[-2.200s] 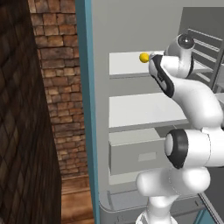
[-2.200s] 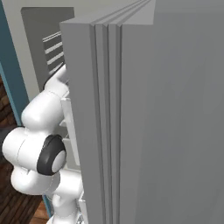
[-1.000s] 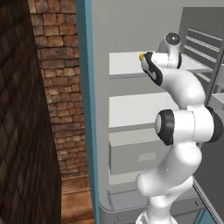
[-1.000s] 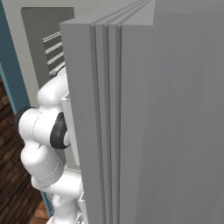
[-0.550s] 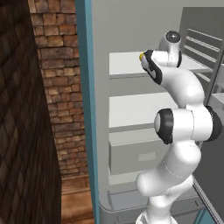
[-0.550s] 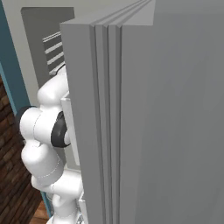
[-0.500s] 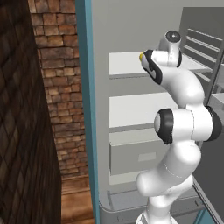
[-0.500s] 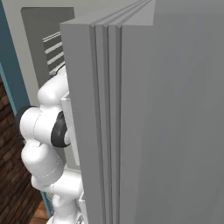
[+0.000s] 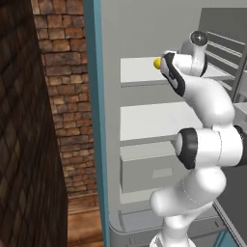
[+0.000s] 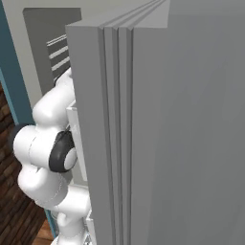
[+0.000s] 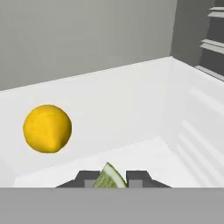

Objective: Take the lemon wedge from the fridge and place it on the plate with fish on the dining counter.

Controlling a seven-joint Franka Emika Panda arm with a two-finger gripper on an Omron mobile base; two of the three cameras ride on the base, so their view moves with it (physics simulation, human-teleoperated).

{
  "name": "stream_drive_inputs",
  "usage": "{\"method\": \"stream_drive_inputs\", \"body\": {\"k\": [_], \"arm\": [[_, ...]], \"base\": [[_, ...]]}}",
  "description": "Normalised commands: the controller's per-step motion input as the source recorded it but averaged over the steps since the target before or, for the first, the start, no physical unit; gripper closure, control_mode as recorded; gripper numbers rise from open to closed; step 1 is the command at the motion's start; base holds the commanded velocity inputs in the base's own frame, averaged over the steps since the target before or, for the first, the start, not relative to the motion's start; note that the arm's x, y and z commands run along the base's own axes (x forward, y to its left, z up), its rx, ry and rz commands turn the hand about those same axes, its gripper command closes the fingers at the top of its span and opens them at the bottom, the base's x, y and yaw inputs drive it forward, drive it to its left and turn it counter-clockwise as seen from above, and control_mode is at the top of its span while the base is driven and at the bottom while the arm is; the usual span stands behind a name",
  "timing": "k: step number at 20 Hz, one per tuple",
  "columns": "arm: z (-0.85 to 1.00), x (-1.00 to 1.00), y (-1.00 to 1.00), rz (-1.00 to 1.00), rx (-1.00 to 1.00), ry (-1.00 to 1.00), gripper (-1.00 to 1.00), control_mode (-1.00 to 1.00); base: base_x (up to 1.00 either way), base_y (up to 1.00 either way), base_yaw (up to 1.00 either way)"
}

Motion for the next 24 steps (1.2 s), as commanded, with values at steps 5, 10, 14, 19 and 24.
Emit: {"method": "stream_drive_inputs", "body": {"k": [5,10,14,19,24], "arm": [[0.21,-0.94,0.22,0.0,0.0,-0.28,1.0,-1.0],[0.29,-1.0,0.18,0.0,0.02,-0.22,1.0,-1.0],[0.26,-1.0,0.28,0.0,0.01,-0.01,1.0,-1.0],[0.12,-0.8,0.3,0.04,0.0,0.0,1.0,1.0],[0.0,0.0,0.0,0.0,0.0,0.0,1.0,1.0]], "base": [[0.0,0.0,0.0],[0.0,0.0,0.0],[0.0,0.0,0.0],[-0.2,0.11,0.04],[-1.0,0.46,0.37]]}}
